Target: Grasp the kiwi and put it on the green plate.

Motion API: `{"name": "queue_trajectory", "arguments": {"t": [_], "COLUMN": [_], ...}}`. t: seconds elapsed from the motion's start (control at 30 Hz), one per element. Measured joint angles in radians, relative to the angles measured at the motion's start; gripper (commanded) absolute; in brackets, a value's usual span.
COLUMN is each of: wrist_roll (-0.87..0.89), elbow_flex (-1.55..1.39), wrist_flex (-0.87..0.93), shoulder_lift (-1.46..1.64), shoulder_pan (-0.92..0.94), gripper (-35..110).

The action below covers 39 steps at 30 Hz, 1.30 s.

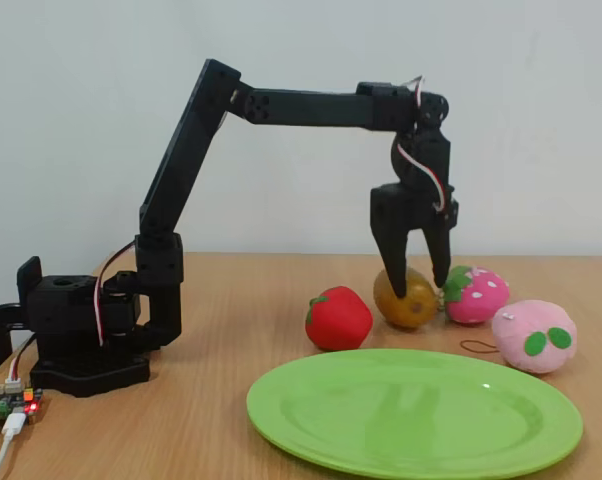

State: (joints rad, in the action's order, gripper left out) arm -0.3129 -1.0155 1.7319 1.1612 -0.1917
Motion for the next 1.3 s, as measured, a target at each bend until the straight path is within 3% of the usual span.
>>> {"name": "queue_trajectory", "arguments": {"t": [1.3], "wrist_roll": [-0.061], "elbow_flex": [-0.066], "wrist_flex": [0.06], "shoulder_lift": [-0.035], "shoulder_pan": [-0.055], "gripper": [43]}}
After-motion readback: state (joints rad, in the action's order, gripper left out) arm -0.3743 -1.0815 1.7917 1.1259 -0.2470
